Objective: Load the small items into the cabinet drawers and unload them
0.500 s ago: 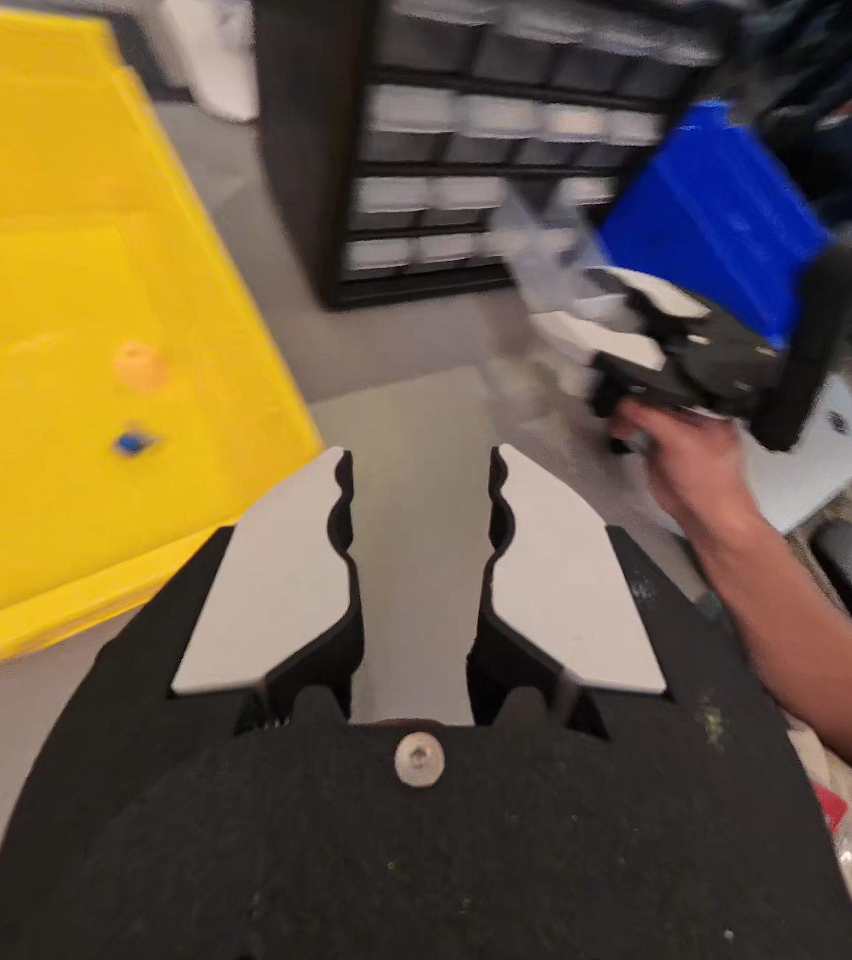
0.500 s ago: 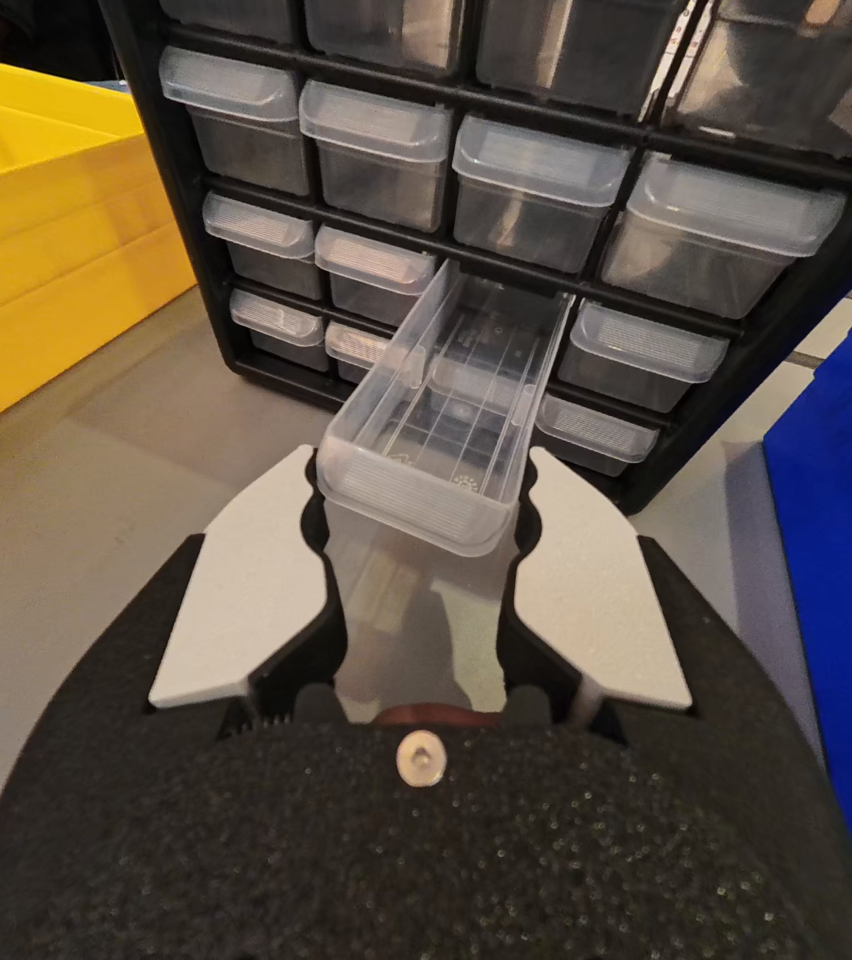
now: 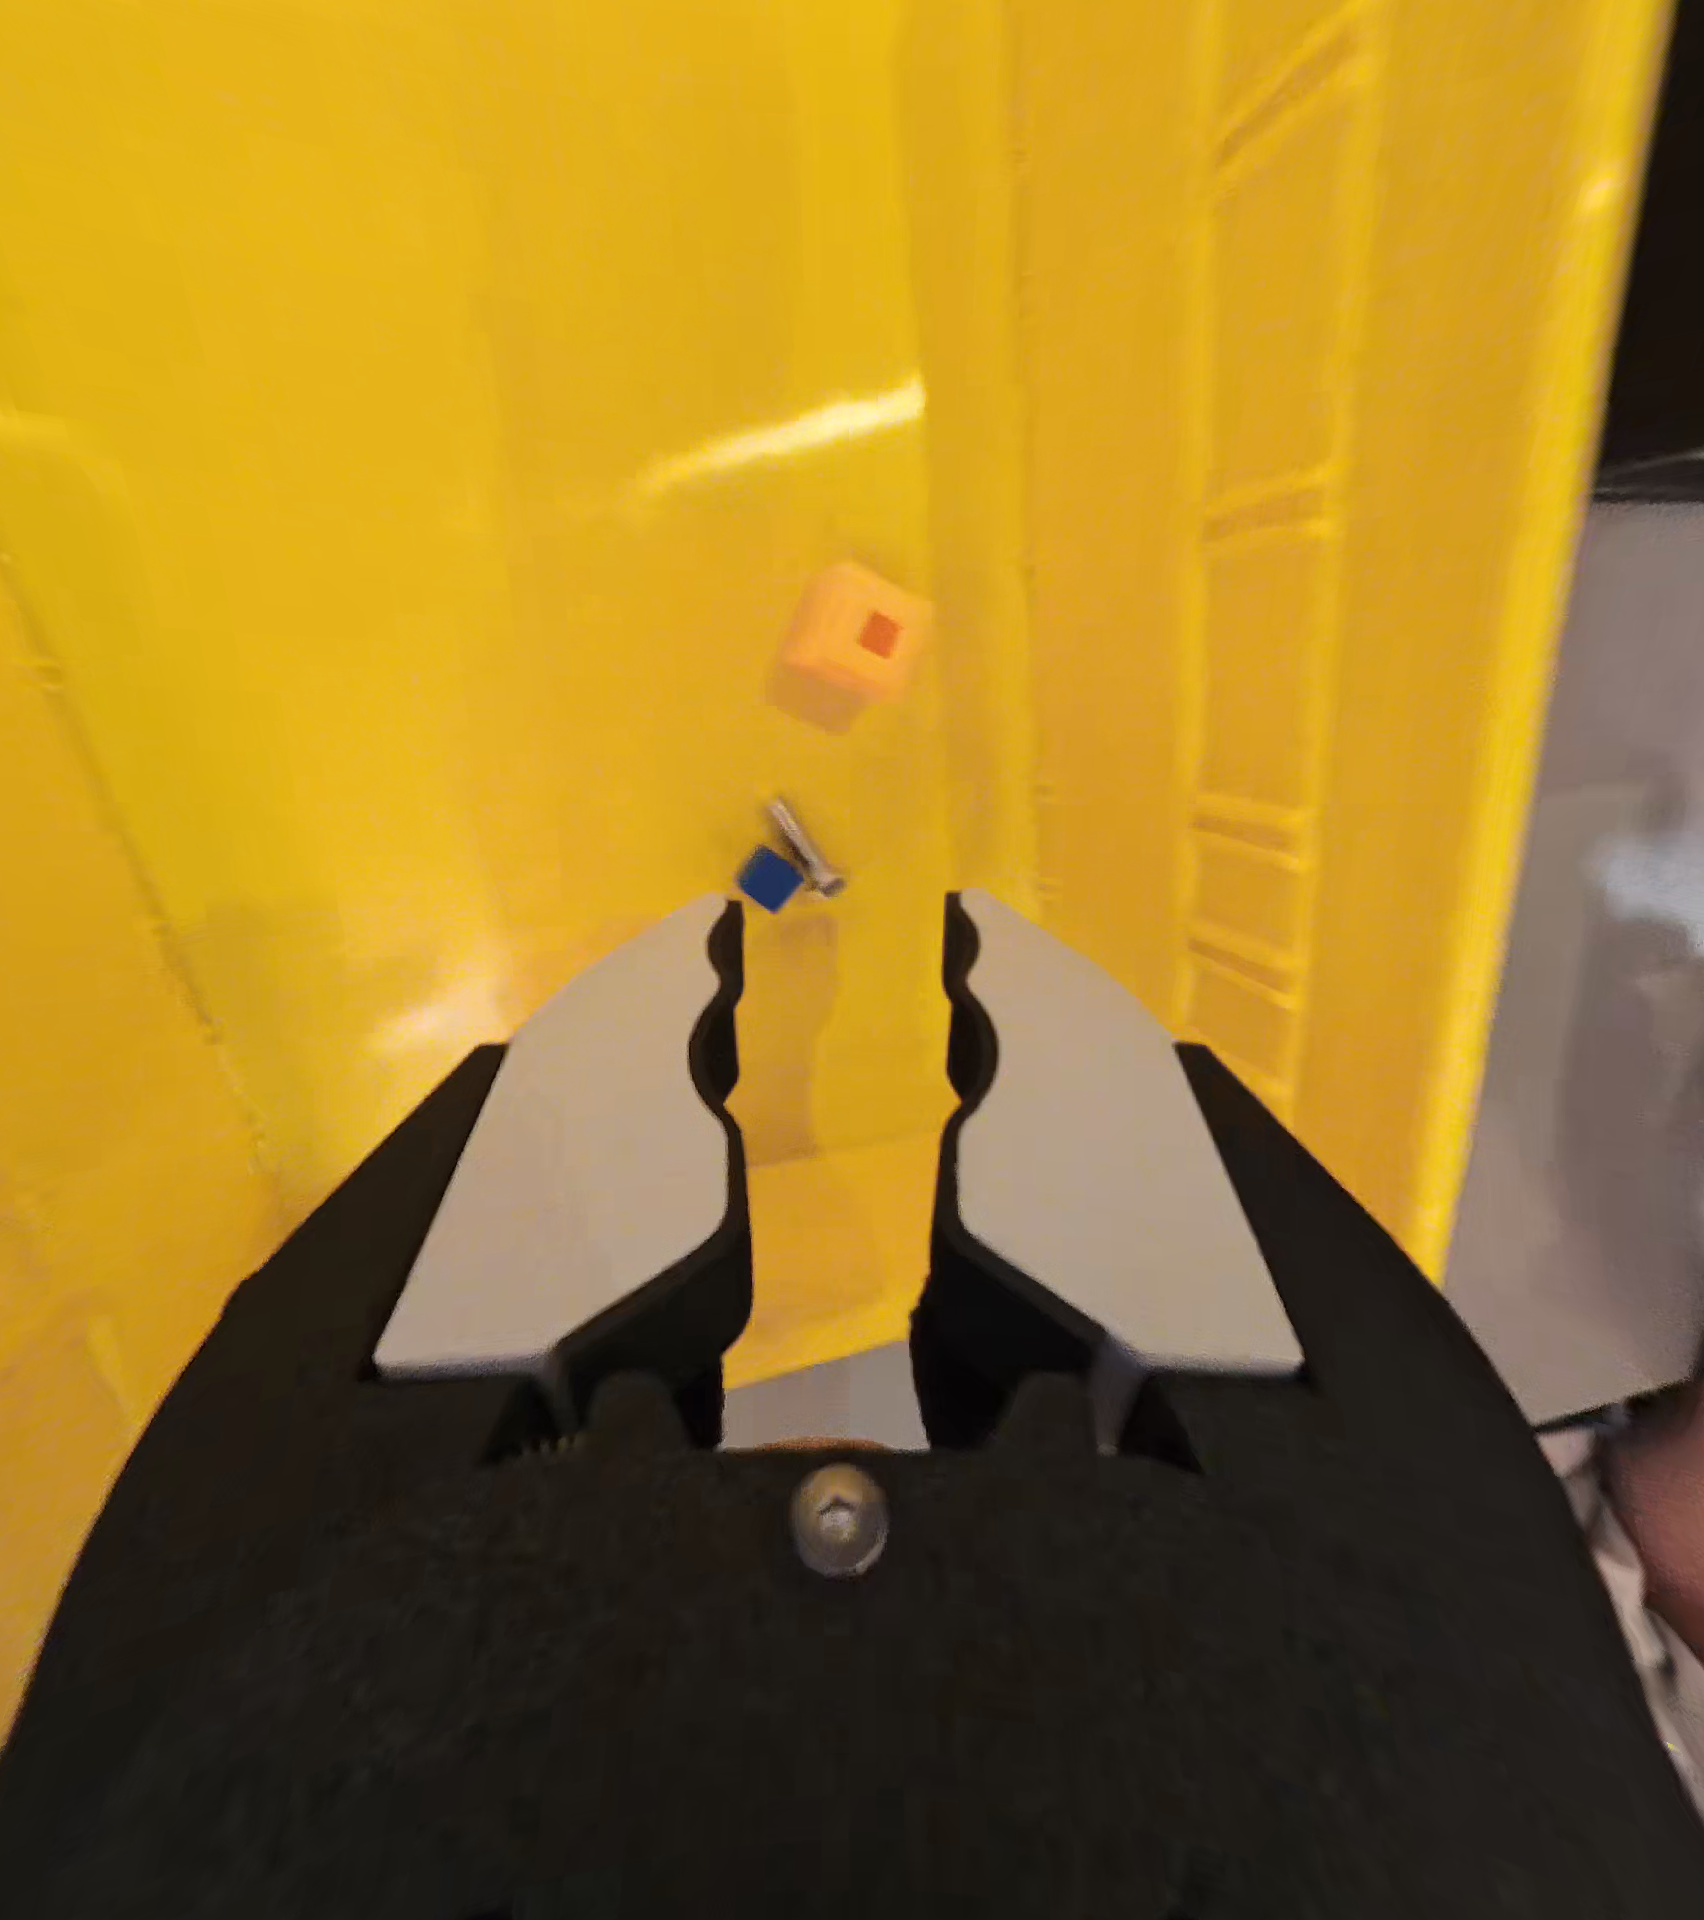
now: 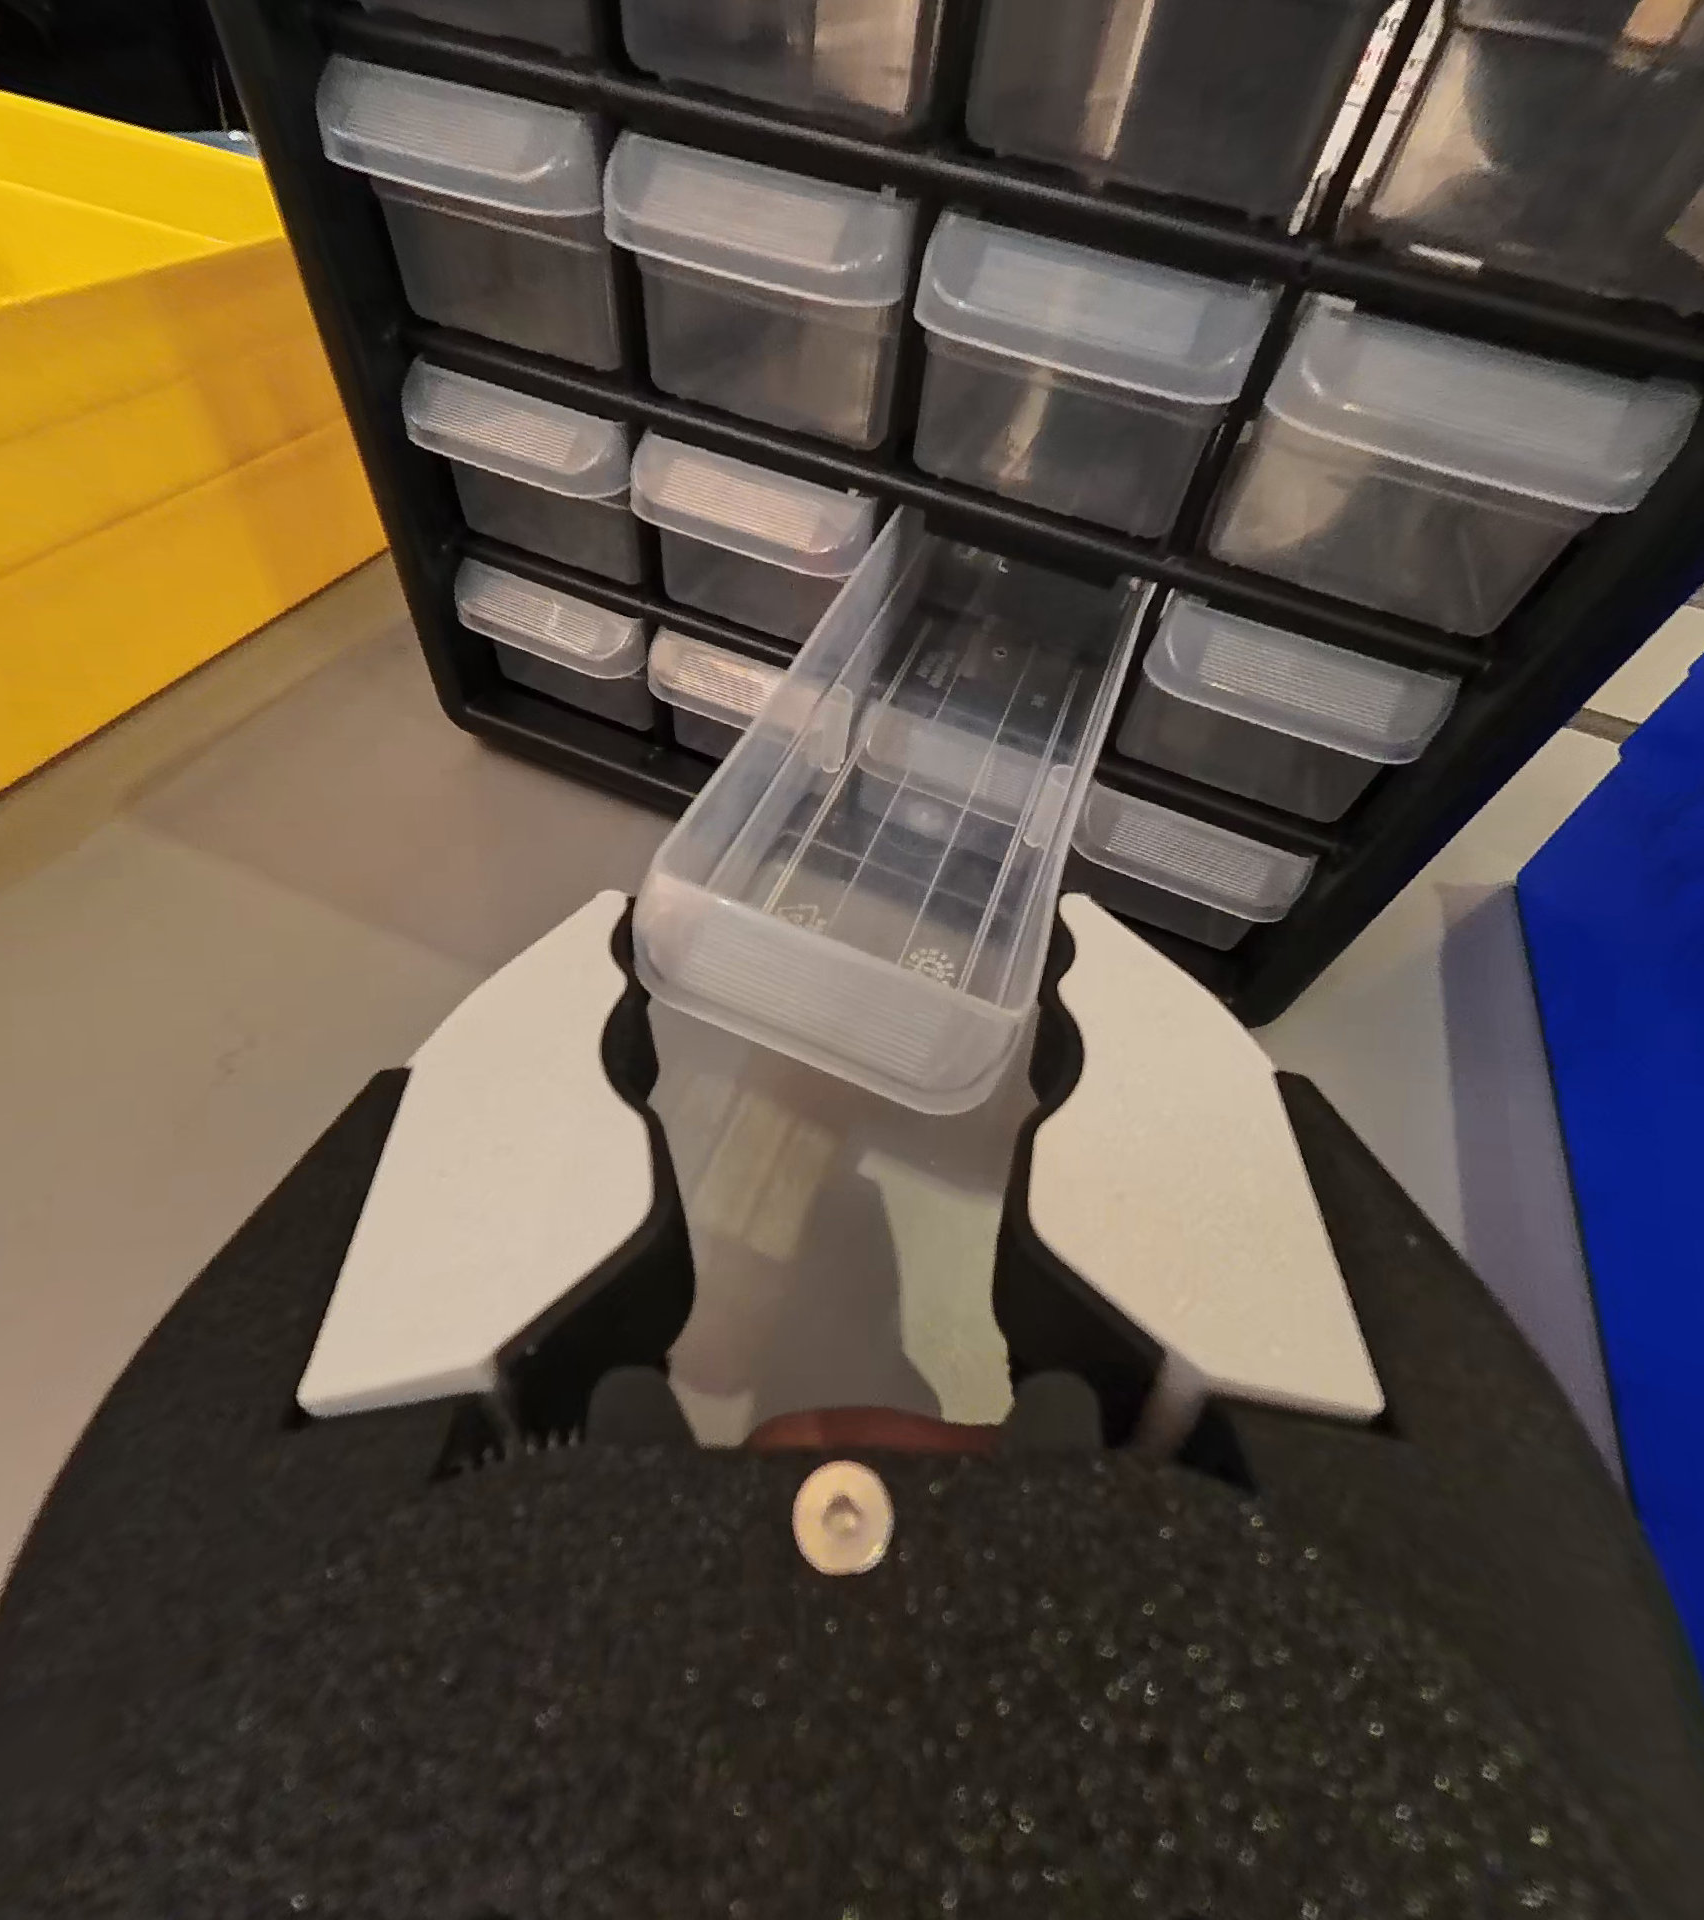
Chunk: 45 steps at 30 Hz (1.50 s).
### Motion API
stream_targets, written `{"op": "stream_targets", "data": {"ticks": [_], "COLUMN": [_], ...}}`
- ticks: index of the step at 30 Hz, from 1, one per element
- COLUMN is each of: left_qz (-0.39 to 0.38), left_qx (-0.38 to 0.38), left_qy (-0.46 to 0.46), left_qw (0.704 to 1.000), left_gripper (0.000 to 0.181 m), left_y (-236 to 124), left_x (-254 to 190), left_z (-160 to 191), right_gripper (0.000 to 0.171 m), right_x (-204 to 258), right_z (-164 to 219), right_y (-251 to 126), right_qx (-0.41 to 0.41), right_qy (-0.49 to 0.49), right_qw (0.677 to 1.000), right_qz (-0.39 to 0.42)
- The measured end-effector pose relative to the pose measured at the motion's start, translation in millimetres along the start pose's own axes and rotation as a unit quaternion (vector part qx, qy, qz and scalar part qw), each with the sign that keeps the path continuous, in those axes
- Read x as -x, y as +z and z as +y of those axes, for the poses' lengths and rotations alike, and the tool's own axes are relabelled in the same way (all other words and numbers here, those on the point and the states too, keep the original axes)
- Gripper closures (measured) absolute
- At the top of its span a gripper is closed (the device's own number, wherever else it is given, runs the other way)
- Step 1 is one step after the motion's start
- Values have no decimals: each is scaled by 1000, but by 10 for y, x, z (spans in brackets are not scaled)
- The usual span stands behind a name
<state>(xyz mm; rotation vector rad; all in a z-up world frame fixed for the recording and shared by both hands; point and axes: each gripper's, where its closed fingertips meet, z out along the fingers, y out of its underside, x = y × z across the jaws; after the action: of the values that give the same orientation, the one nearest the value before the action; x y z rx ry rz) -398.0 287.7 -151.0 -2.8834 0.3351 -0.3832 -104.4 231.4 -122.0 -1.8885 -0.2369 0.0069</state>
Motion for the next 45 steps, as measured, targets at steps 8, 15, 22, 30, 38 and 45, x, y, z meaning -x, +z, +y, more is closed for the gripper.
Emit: {"op": "stream_targets", "data": {"ticks": [8,15,22,30,38,45], "left_qz": [-34,-54,-43,26,153,176], "left_qx": [66,86,90,-32,-173,-108], "left_qy": [10,26,27,29,196,341], "left_qw": [997,994,995,999,953,917], "left_gripper": [146,170,173,176,176,176], "left_y": [288,389,387,-336,-1078,-354], "left_x": [77,129,124,-203,-1696,-2963], "left_z": [-16,27,29,-235,-450,-340], "right_gripper": [100,100,100,100,100,100], "right_x": [1,4,-2,1,-6,-7], "right_z": [2,3,8,15,23,25], "right_y": [1,2,1,5,3,-10], "right_qx": [1,2,3,4,6,6], "right_qy": [-2,-5,-3,-8,-5,1], "right_qw": [1000,1000,1000,1000,1000,1000], "right_qz": [1,2,1,4,3,-1]}}
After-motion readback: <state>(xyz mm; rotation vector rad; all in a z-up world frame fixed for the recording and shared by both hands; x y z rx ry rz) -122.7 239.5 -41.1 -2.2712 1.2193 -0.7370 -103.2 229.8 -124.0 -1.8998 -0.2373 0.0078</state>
